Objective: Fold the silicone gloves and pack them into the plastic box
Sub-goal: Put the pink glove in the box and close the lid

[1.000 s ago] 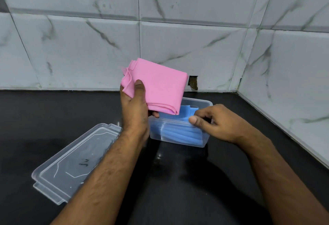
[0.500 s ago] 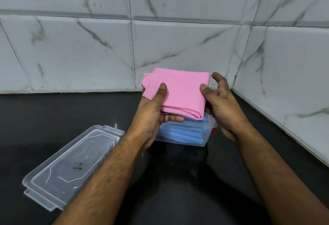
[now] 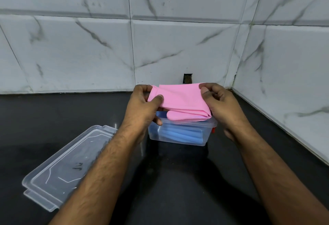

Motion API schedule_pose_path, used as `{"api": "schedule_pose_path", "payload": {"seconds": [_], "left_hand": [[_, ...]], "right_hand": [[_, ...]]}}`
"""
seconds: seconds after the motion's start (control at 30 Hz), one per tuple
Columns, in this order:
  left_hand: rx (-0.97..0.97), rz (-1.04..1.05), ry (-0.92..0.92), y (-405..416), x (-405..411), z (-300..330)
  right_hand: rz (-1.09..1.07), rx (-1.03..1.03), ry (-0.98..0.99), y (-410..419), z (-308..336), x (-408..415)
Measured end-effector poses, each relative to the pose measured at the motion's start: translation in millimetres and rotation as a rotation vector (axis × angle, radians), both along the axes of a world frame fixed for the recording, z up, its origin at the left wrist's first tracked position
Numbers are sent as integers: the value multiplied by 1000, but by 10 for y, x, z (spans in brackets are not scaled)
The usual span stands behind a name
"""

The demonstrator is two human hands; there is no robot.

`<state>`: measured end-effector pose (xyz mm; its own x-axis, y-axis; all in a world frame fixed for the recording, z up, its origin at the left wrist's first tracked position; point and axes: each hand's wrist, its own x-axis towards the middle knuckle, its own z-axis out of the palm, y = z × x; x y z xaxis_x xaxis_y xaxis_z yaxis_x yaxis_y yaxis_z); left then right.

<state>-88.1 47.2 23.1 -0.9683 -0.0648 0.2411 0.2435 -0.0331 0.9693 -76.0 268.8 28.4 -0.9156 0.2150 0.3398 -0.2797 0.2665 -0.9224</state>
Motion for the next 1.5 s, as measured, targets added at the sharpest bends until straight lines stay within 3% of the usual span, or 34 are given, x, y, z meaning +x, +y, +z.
{"api": "schedule_pose_path", "payload": {"seconds": [0.2, 0.33, 0.53, 0.8, 0.97, 1.17, 1.5], "left_hand": [[-122, 64, 0, -68, -5, 20], [-458, 261, 127, -87, 16, 16], [-653, 339, 248, -21, 112, 28], [-884, 255, 196, -12, 75, -16], [-922, 195, 302, -22, 29, -54], [-881, -8, 287, 5, 68, -29], [-1135, -57, 221, 23, 70, -5]], "right_hand": [[-42, 291, -63, -19, 66, 52], [-94, 503, -25, -65, 75, 86], [-130, 462, -26, -52, 82, 74], [-135, 332, -75, -17, 85, 74], [-159, 382, -49, -9, 111, 90], [-162, 599, -51, -23, 168, 137], [-94, 858, -146, 8, 266, 206]]}}
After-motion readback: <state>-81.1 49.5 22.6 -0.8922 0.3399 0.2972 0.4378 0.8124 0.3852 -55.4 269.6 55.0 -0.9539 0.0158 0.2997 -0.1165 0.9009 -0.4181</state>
